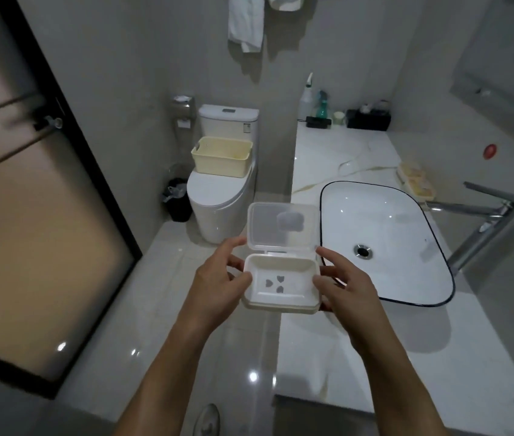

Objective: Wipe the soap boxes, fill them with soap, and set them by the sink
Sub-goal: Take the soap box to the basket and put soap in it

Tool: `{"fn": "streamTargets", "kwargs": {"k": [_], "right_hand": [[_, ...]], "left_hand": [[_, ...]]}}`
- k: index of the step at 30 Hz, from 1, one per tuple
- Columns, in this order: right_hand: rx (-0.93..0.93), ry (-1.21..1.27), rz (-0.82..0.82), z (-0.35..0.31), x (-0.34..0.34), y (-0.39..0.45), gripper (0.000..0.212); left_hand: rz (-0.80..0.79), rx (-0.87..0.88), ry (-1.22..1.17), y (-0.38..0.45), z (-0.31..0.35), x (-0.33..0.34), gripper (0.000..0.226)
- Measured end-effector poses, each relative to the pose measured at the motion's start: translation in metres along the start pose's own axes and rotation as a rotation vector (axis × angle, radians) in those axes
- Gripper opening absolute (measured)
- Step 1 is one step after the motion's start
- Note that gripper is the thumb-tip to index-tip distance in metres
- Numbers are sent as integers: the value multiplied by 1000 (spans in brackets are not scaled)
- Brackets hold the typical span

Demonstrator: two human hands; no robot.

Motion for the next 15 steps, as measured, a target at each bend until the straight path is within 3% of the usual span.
{"fn": "streamTargets", "kwargs": {"k": [8, 15], "right_hand": [[19, -8, 168, -26, 66, 101, 50], [8, -40, 160, -39, 126, 176, 52]], "left_hand": [[-112, 44, 15, 142, -21, -52, 56], [-150, 19, -1, 231, -47, -94, 57]]}}
Point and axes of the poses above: each hand's wrist, its own y-axis towards the middle knuckle, its own x-axis out of the palm, z = x × y, the point moved 3 cm from there along y, towards the middle knuckle
